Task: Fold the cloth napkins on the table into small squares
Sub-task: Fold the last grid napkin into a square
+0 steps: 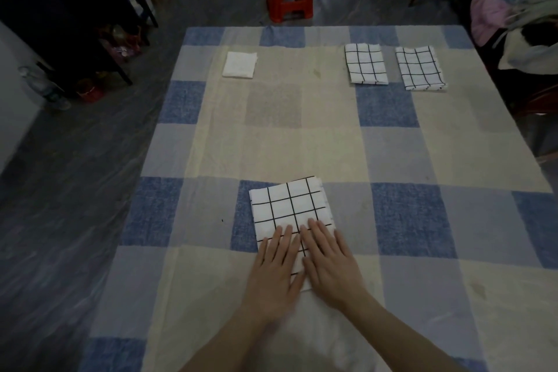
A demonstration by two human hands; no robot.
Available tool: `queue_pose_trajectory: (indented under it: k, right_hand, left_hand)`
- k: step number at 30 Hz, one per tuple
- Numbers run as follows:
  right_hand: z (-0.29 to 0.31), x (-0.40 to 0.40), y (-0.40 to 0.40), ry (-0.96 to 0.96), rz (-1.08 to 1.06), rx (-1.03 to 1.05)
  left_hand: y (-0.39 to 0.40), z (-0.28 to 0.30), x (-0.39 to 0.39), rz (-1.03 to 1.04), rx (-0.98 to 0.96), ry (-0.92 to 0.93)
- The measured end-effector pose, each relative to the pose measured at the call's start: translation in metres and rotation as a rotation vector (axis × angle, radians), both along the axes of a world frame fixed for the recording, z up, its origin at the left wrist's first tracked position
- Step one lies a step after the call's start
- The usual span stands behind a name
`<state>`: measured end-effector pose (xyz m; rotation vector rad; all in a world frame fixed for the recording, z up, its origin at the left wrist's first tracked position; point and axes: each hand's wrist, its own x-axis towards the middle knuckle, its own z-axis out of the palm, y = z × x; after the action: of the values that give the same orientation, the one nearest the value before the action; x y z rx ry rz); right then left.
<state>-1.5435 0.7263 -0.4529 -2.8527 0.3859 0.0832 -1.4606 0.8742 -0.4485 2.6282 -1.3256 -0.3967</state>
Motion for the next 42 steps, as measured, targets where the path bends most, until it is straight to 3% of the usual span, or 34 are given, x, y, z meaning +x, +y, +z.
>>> queue_pose_trajectory:
  k: [8,11,14,18,28,34,42]
  right_hand:
    - [0.000,-0.036,-0.037,0.078,-0.198,-0.099]
    - [0.010,-0.028,-0.026,0.019,-0.294,-0.049]
    - [0.022,-0.002,0.005,-0.071,-0.169,0.047]
    - [0.010,0.012,0.036,0.006,-0.048,0.099]
    - [0.015,-0.024,-0.022,0.134,-0.047,0.030]
    - [0.040,-0.010,-0.041,0.113,-0.012,0.030]
    - [0.073,0.016,-0.056,0.390,0.112,0.082]
  left_hand:
    - [0.029,-0.002,0.011,0.026,0.021,0.001]
    - [0.027,0.000,0.009,0.023,0.035,0.010]
    - [0.026,0.002,0.008,0.020,0.045,0.020]
    - [0.026,0.001,0.010,-0.004,0.076,0.034]
    - [0.053,0.008,0.035,-0.138,-0.012,0.065]
    - [0.060,0.020,0.072,-0.194,-0.092,0.198]
    - [0.042,0.027,0.080,-0.160,-0.211,0.008]
